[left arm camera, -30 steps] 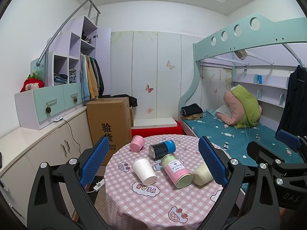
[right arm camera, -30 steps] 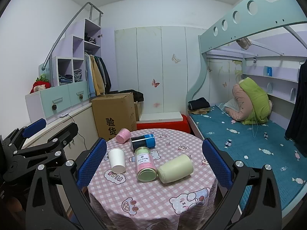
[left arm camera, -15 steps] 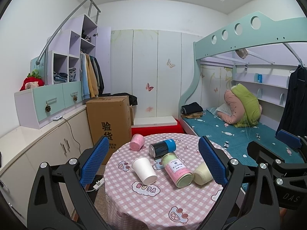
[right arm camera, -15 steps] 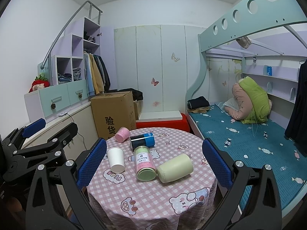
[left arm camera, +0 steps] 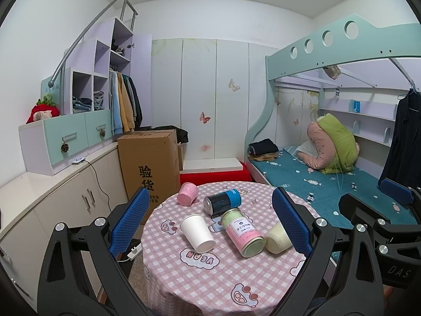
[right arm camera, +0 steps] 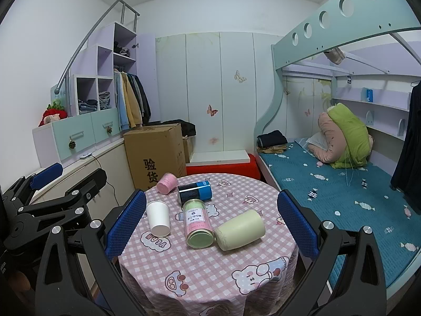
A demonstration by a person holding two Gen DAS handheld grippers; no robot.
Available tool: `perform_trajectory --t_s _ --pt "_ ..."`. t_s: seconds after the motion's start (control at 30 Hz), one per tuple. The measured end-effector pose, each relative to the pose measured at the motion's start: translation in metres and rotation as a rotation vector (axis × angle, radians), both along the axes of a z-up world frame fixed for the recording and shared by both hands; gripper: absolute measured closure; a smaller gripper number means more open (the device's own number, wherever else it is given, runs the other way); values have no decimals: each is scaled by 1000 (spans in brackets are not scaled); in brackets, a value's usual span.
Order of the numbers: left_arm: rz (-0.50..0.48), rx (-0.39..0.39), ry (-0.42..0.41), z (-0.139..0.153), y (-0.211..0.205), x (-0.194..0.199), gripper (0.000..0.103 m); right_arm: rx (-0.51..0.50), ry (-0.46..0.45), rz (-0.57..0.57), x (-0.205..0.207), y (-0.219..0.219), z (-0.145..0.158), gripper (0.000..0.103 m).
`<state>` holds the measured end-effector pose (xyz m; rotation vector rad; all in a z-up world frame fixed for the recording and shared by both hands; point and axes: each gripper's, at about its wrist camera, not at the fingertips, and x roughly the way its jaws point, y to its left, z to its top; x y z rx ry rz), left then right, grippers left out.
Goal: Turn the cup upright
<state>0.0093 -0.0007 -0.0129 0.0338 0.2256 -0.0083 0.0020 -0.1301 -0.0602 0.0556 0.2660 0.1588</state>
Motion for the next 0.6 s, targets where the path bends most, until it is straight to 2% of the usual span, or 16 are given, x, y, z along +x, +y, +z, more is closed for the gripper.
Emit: perform_trajectory --t_s 0.17,0.6 --pt "-2 -2 7 -17 3 12 8 0 10 -1 6 2 -7 6" --pt "-2 -1 12 -19 4 14 8 1 14 -1 9 2 -12 6"
